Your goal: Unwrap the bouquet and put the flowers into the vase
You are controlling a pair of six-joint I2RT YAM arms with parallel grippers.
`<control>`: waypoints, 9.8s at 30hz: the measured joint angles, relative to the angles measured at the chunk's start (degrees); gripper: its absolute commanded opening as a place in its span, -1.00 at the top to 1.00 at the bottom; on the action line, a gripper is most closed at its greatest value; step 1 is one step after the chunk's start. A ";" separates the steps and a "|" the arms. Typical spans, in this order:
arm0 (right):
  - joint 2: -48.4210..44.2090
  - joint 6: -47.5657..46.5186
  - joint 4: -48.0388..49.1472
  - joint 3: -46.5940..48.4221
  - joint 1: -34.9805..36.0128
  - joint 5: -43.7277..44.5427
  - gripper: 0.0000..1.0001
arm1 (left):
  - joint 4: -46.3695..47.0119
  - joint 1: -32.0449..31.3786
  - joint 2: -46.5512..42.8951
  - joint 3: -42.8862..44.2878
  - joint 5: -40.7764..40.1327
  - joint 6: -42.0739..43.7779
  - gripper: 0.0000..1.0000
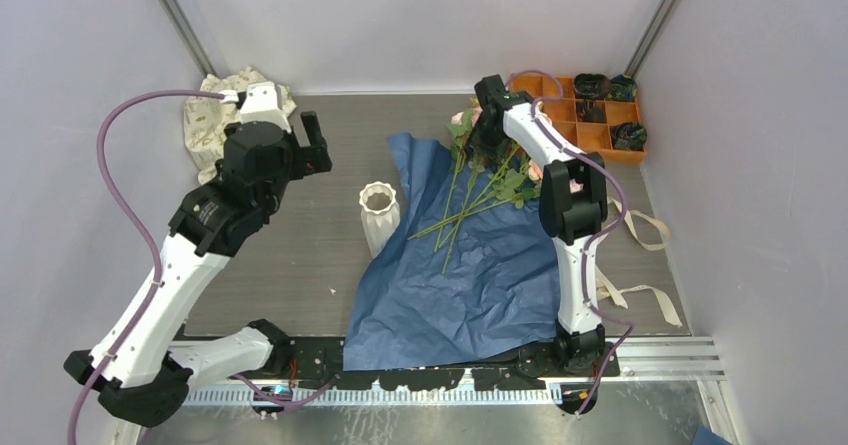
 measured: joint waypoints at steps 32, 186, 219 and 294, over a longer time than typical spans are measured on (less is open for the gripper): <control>-22.95 -0.15 4.02 -6.69 0.90 -3.06 0.99 | 0.24 14.36 -3.74 -1.77 27.82 -6.38 -0.76; -5.51 -0.26 10.19 -3.43 2.58 -1.64 0.99 | -6.12 14.36 -16.76 -6.51 16.90 -5.40 -0.75; -43.17 -32.96 40.19 -9.18 35.93 23.19 0.98 | -7.78 14.36 -19.32 -6.10 15.93 -5.62 -0.75; -50.05 -32.76 63.34 -46.69 48.50 23.45 -0.99 | -8.59 14.36 -20.02 -5.70 15.34 -5.68 -0.75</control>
